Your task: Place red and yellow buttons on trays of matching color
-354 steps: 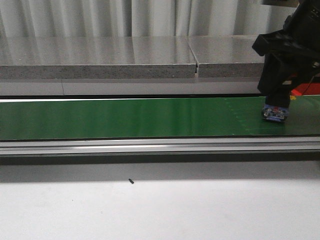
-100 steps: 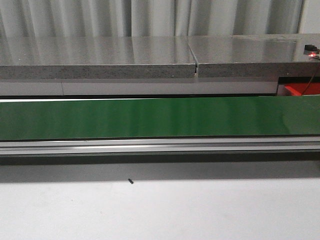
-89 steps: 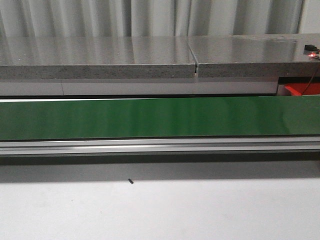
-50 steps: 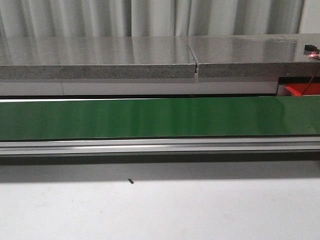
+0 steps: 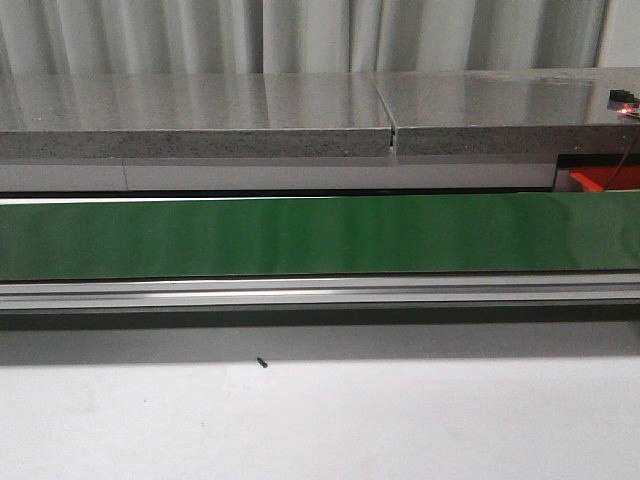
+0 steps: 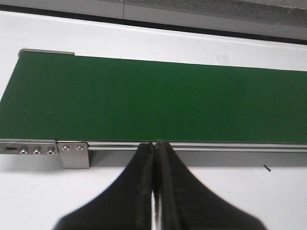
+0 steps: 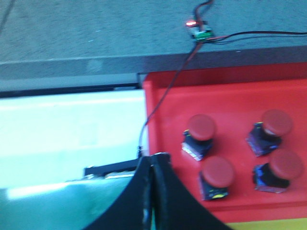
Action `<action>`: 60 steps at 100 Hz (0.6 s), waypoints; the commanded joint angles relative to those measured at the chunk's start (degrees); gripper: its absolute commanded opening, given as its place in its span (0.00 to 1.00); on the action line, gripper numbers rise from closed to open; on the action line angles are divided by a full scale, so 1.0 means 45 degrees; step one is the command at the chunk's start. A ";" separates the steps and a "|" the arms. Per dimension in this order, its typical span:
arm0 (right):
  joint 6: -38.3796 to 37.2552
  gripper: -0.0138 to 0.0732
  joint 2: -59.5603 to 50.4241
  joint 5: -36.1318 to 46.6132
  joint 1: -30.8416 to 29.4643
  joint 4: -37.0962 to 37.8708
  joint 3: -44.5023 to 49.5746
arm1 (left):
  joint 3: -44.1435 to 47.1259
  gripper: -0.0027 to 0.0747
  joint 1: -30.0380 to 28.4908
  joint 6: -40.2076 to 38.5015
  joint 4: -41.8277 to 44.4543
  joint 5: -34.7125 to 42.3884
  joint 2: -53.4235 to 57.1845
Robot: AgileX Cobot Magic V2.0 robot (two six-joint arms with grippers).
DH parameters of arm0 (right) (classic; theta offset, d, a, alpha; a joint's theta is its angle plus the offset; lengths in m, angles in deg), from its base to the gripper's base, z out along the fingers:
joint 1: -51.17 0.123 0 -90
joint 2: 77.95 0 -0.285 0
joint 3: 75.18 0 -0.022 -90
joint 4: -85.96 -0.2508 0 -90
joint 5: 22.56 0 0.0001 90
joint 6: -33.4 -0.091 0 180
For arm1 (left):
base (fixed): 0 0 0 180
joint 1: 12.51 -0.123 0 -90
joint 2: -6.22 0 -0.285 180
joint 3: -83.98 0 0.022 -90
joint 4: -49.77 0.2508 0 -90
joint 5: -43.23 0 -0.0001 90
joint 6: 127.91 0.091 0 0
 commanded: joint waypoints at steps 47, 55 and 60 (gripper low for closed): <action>0.0153 0.06 -0.4721 0.1059 0.1707 -0.0762 0.3337 | -0.0361 0.01 0.0080 -0.0128 -0.0060 0.0999 -0.0002; 0.0153 0.06 -0.5293 0.1063 0.1707 -0.0762 0.3690 | -0.0361 0.01 0.0080 -0.0128 -0.0060 0.0999 -0.0002; 0.0153 0.06 -0.5649 0.1143 0.1707 -0.0762 0.3928 | -0.0361 0.01 0.0080 -0.0128 -0.0060 0.0999 -0.0002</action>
